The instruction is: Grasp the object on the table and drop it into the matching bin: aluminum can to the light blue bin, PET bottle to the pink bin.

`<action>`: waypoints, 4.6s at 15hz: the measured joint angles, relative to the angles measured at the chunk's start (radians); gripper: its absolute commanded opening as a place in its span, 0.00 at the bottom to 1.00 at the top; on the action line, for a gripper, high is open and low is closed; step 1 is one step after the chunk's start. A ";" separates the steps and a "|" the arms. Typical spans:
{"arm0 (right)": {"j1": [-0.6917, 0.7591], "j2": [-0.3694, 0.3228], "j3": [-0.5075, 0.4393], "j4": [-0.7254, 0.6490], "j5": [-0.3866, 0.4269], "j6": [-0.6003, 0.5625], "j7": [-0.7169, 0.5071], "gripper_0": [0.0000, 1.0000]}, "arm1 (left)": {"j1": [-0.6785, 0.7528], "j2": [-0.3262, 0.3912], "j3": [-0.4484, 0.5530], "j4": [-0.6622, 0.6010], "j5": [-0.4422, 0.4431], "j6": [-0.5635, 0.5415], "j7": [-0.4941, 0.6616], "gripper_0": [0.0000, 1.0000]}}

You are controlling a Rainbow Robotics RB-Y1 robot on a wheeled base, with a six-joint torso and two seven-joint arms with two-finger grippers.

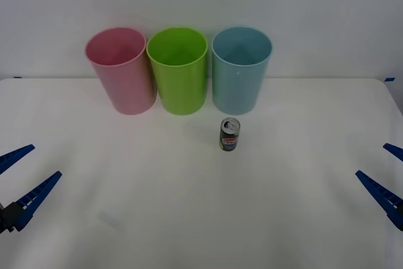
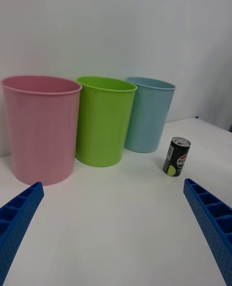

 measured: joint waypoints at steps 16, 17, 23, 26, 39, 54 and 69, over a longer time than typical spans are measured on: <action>-0.112 -0.037 0.173 0.158 0.037 0.033 0.053 1.00 | 0.000 0.000 0.000 0.000 0.000 0.000 0.000 1.00; -0.121 -0.037 0.191 0.168 0.040 0.045 0.062 1.00 | 0.000 0.000 0.000 0.000 0.000 0.000 0.000 1.00; -0.165 -0.011 0.322 0.176 0.054 0.180 0.128 1.00 | 0.000 0.000 0.000 0.000 0.000 0.000 0.000 1.00; -0.199 0.061 0.323 0.175 0.135 0.216 0.148 1.00 | 0.000 0.000 0.000 0.000 0.000 0.000 0.000 1.00; -0.357 0.129 0.486 0.294 0.211 0.394 0.222 1.00 | 0.000 0.000 0.000 0.000 0.000 0.000 0.000 1.00; -0.601 0.244 0.542 0.578 0.291 0.503 0.340 1.00 | 0.000 0.000 0.000 0.000 0.000 0.000 0.000 1.00; -0.669 0.295 0.551 0.653 0.327 0.591 0.405 0.00 | 0.000 0.000 0.000 0.000 0.000 0.000 0.000 1.00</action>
